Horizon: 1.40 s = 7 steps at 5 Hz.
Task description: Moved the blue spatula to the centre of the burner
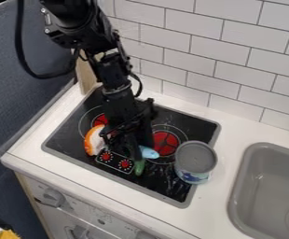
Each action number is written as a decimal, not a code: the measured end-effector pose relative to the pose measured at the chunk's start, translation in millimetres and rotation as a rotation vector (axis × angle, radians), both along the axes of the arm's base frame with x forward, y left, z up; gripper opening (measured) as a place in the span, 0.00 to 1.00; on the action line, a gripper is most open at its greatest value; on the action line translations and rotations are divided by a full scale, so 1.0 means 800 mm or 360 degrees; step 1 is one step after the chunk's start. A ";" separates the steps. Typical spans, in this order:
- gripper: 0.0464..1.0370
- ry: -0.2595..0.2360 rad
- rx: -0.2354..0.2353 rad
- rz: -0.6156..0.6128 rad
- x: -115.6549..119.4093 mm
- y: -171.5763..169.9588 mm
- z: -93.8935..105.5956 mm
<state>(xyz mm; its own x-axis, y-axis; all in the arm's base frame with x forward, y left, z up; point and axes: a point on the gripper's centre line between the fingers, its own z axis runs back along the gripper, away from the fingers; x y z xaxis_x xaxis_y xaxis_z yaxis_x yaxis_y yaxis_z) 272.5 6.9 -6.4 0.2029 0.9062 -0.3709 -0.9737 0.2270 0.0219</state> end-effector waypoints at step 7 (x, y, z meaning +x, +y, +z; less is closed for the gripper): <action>0.29 -0.0091 0.0209 0.0314 0.060 0.098 -0.001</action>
